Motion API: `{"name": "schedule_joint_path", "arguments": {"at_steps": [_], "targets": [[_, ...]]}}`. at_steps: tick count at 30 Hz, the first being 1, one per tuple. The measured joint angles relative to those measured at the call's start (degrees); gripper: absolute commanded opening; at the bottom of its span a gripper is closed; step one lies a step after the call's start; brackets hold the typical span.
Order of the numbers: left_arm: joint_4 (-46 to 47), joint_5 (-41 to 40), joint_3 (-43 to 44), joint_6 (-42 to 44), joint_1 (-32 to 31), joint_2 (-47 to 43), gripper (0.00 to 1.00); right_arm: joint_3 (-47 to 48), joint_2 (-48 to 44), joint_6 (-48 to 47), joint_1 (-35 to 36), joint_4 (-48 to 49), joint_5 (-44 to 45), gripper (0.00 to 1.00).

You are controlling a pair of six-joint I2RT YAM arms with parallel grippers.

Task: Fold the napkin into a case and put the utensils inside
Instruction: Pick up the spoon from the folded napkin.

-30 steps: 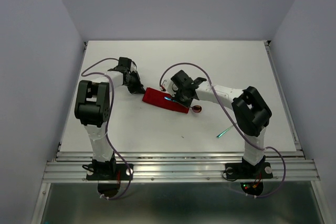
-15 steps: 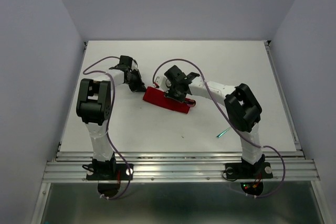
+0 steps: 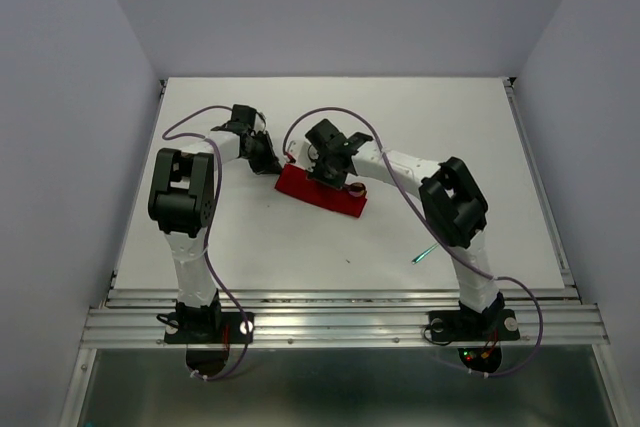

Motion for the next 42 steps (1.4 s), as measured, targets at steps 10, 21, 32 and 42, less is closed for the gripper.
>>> {"name": "schedule_joint_path", "arguments": {"at_steps": [10, 21, 32, 42], "targets": [[0.0, 0.2, 0.0, 0.1, -0.1, 0.1, 0.04, 1.9, 2.6, 0.1, 0.4, 0.0, -2.3, 0.01], [0.0, 0.4, 0.0, 0.1, -0.1, 0.1, 0.04, 2.0, 2.7, 0.2, 0.4, 0.2, -2.6, 0.01], [0.0, 0.5, 0.0, 0.1, -0.2, 0.1, 0.04, 3.3, 3.8, 0.0, 1.0, 0.5, -2.6, 0.01], [0.1, 0.5, 0.0, 0.2, -0.3, 0.1, 0.04, 4.2, 3.8, -0.7, 1.0, 0.3, -2.5, 0.01]]}}
